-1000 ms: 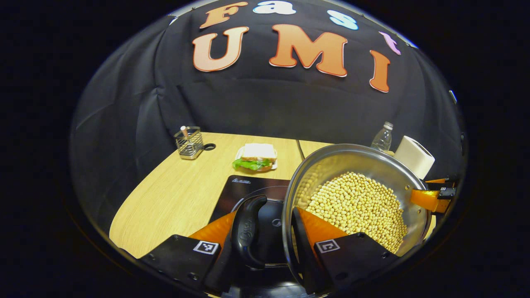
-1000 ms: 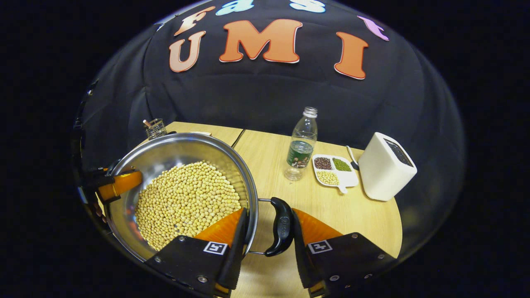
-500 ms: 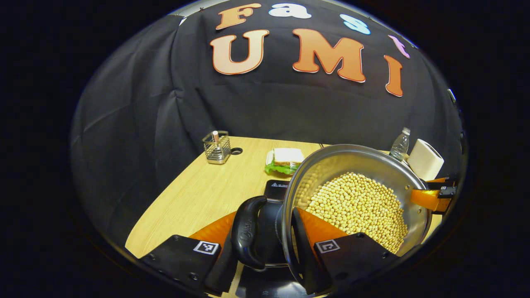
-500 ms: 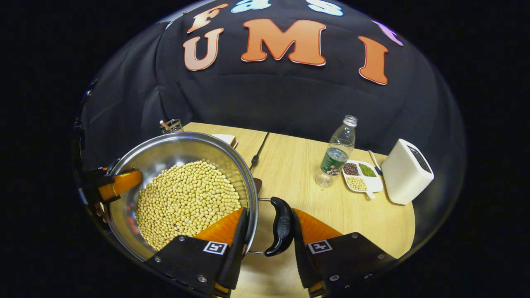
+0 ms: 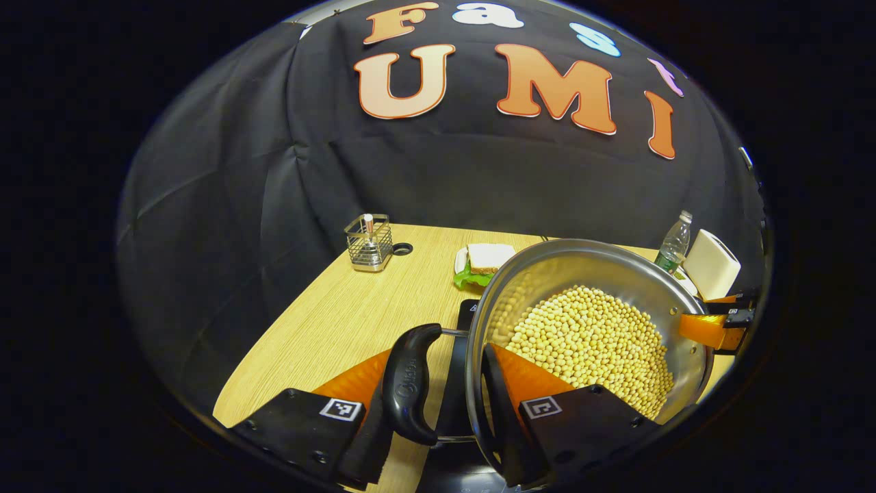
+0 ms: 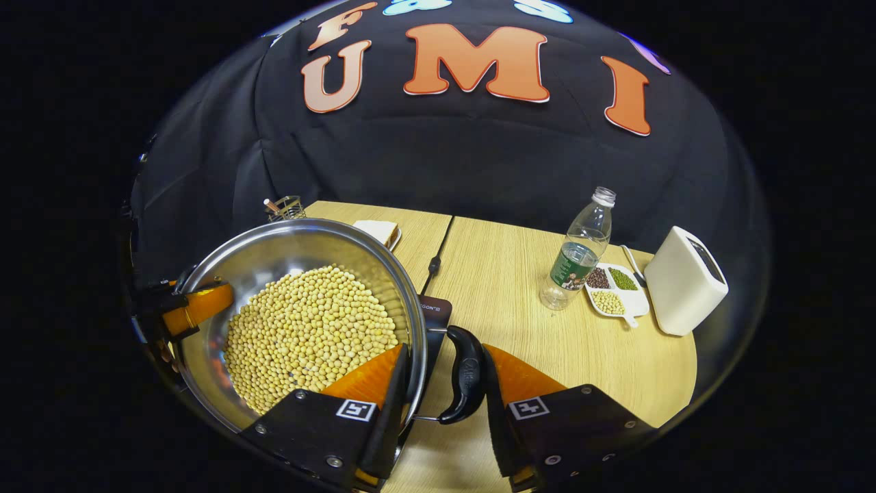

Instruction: First push the handle of the pot to place it horizontally, then grasp the pot with both hands and set it on the induction cooktop.

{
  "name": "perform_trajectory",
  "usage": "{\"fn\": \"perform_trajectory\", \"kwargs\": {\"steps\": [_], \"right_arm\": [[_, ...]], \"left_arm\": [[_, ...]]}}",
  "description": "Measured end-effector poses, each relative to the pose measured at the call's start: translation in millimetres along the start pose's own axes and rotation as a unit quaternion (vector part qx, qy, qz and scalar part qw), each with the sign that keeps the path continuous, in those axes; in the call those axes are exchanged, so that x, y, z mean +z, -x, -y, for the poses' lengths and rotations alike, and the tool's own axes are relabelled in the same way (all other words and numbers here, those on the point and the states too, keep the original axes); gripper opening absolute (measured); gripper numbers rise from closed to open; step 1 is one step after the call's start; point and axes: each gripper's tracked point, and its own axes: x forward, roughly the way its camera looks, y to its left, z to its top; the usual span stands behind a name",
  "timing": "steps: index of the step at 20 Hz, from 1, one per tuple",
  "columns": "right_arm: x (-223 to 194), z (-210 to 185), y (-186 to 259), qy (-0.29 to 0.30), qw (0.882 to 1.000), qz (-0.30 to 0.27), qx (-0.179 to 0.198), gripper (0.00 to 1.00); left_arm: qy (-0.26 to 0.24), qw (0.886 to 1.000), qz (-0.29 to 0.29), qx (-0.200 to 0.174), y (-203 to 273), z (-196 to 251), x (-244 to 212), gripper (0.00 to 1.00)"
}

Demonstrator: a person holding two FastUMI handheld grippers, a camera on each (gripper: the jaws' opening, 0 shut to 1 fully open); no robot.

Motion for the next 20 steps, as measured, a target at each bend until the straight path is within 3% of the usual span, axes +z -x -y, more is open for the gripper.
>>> {"fn": "perform_trajectory", "kwargs": {"steps": [2, 5, 6, 7, 16, 18, 20], "right_arm": [[0, -1, 1, -0.002, 1.000, -0.008, -0.002, 0.51], [1, -1, 6, -0.005, 1.000, -0.013, -0.007, 0.56], [1, -1, 7, -0.005, 1.000, -0.013, -0.009, 0.51], [-1, -1, 7, -0.004, 1.000, -0.016, -0.011, 0.56], [4, 0, 18, -0.009, 0.999, -0.024, -0.024, 0.56], [4, 2, 19, -0.009, 0.999, -0.028, -0.014, 0.61], [18, 1, 24, -0.018, 1.000, -0.008, -0.001, 0.65]], "left_arm": [[-0.005, 1.000, -0.005, -0.003, -7, 0, -3, 0.74], [-0.006, 1.000, -0.013, -0.011, -17, -2, -5, 0.67], [-0.006, 1.000, -0.014, -0.014, -19, -3, -5, 0.70], [-0.006, 1.000, -0.015, -0.016, -22, -3, -7, 0.70], [0.009, 0.998, -0.031, -0.049, -43, 1, -24, 0.67], [0.003, 0.998, -0.044, -0.048, -46, 2, -28, 0.68], [-0.021, 0.999, -0.033, -0.030, -47, -3, -21, 0.77]]}}
